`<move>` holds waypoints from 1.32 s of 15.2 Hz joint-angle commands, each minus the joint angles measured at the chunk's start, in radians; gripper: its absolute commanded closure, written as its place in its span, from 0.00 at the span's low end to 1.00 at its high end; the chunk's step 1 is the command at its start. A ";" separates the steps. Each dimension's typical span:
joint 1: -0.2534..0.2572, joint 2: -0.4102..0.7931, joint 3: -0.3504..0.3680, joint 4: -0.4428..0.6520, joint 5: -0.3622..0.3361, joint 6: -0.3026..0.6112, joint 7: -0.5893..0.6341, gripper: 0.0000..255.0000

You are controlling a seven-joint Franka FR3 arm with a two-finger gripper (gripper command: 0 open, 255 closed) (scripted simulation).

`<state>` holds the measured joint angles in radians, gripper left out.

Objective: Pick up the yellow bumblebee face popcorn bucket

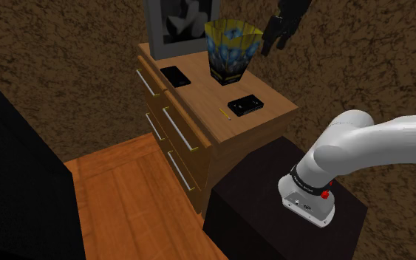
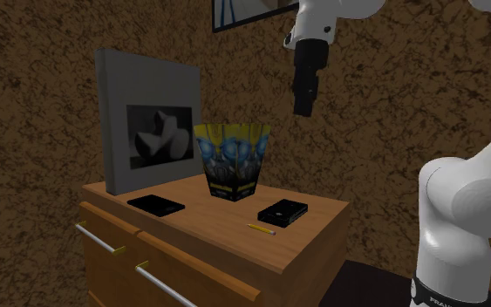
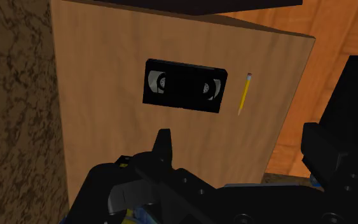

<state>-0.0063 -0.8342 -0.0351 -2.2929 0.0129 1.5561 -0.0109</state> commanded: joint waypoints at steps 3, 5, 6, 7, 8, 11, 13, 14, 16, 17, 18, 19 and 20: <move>-0.018 0.055 -0.027 0.027 -0.008 0.034 -0.002 0.00; -0.034 0.112 -0.055 0.058 -0.014 0.065 -0.003 0.00; -0.041 0.140 -0.069 0.074 -0.016 0.080 -0.004 0.00; -0.048 0.168 -0.083 0.091 -0.018 0.094 -0.005 0.00; -0.055 0.197 -0.097 0.109 -0.018 0.107 -0.007 0.00; -0.074 0.284 -0.139 0.168 -0.016 0.142 -0.011 0.00; -0.086 0.342 -0.168 0.211 -0.010 0.162 -0.016 0.00; -0.091 0.371 -0.182 0.233 -0.005 0.171 -0.018 0.00; -0.101 0.431 -0.212 0.281 0.006 0.186 -0.024 0.00; -0.107 0.461 -0.227 0.305 0.013 0.193 -0.028 0.00; -0.112 0.491 -0.242 0.331 0.021 0.198 -0.032 0.00; -0.117 0.521 -0.257 0.357 0.030 0.203 -0.036 0.00; -0.122 0.552 -0.272 0.384 0.041 0.207 -0.040 0.00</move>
<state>-0.1233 -0.3185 -0.2898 -1.9421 0.0430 1.7596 -0.0455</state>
